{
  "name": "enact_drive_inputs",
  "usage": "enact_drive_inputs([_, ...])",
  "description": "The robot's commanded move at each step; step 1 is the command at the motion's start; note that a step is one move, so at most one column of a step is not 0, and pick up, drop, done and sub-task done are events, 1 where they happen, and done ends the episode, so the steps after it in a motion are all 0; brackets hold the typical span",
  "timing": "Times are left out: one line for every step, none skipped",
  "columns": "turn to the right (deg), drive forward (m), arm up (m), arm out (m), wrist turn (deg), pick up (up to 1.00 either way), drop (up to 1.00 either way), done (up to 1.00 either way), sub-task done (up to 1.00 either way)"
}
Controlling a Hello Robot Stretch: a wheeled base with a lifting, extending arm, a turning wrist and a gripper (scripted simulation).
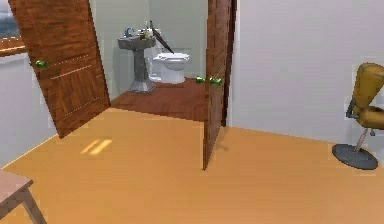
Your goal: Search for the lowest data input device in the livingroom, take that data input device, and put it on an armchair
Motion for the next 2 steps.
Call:
enact_drive_inputs([0.0, 0.00, 0.50, 0.00, 0.0, 0.00, 0.00, 0.00, 0.00])
enact_drive_inputs([0.0, 0.00, 0.16, 0.00, 0.0, 0.00, 0.00, 0.00, 0.00])
